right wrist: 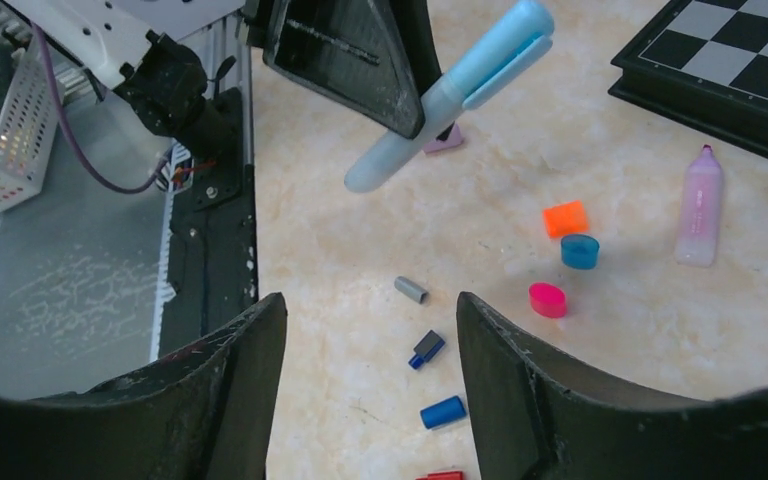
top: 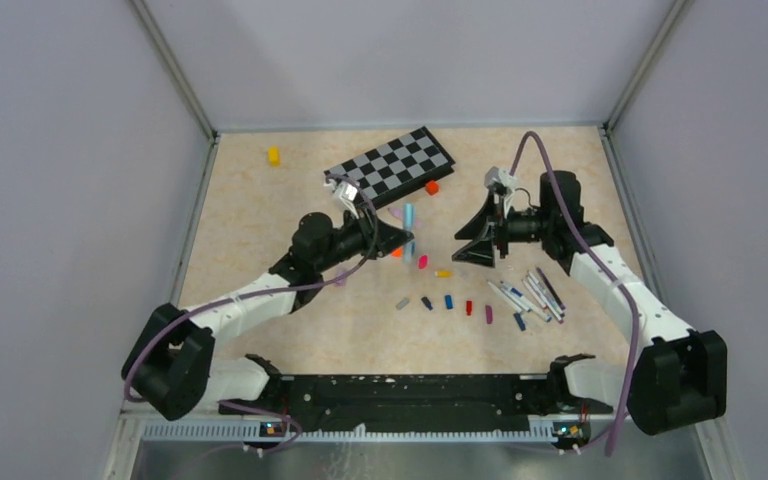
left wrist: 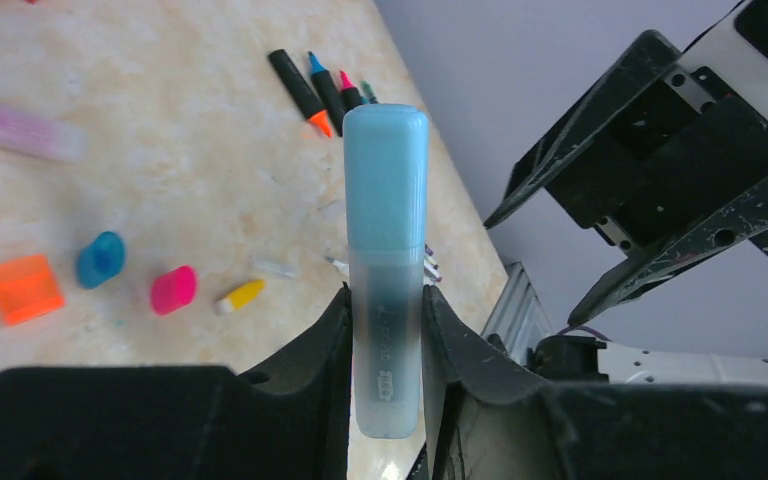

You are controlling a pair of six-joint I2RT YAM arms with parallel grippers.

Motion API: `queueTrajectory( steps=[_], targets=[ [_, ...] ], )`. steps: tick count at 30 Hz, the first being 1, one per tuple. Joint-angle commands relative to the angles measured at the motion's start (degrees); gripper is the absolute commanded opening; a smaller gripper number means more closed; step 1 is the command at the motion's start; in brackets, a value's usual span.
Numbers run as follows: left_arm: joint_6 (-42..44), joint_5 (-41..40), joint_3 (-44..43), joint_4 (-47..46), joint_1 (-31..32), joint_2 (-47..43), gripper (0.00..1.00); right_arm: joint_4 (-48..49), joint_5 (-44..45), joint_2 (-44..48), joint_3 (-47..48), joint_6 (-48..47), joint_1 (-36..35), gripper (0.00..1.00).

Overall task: Open the pen caps
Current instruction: Pick up the pen from the center of the board.

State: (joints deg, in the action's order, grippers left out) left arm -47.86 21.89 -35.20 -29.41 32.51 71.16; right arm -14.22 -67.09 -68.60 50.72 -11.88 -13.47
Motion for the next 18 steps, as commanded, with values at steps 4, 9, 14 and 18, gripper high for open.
queueTrajectory(
  steps=[4, 9, 14, 18],
  targets=[
    [-5.84, -7.01, -4.56, -14.49, 7.26, 7.61, 0.05, 22.77, 0.14, 3.48, -7.11, 23.62, -0.34, 0.70],
    [-6.87, -14.96, -8.74, -12.16, 11.33, 11.41, 0.04, 20.39, 5.79, 3.04, -7.50, 23.09, -1.96, 0.74],
    [-7.51, -20.97, -11.93, -9.14, 14.11, 13.29, 0.03, 17.94, 12.66, 2.79, -7.73, 20.65, -3.47, 0.75],
    [-7.86, -24.85, -13.15, -7.34, 16.03, 13.86, 0.03, 18.93, 16.31, 2.40, -7.74, 21.92, -4.49, 0.74]
  ],
)
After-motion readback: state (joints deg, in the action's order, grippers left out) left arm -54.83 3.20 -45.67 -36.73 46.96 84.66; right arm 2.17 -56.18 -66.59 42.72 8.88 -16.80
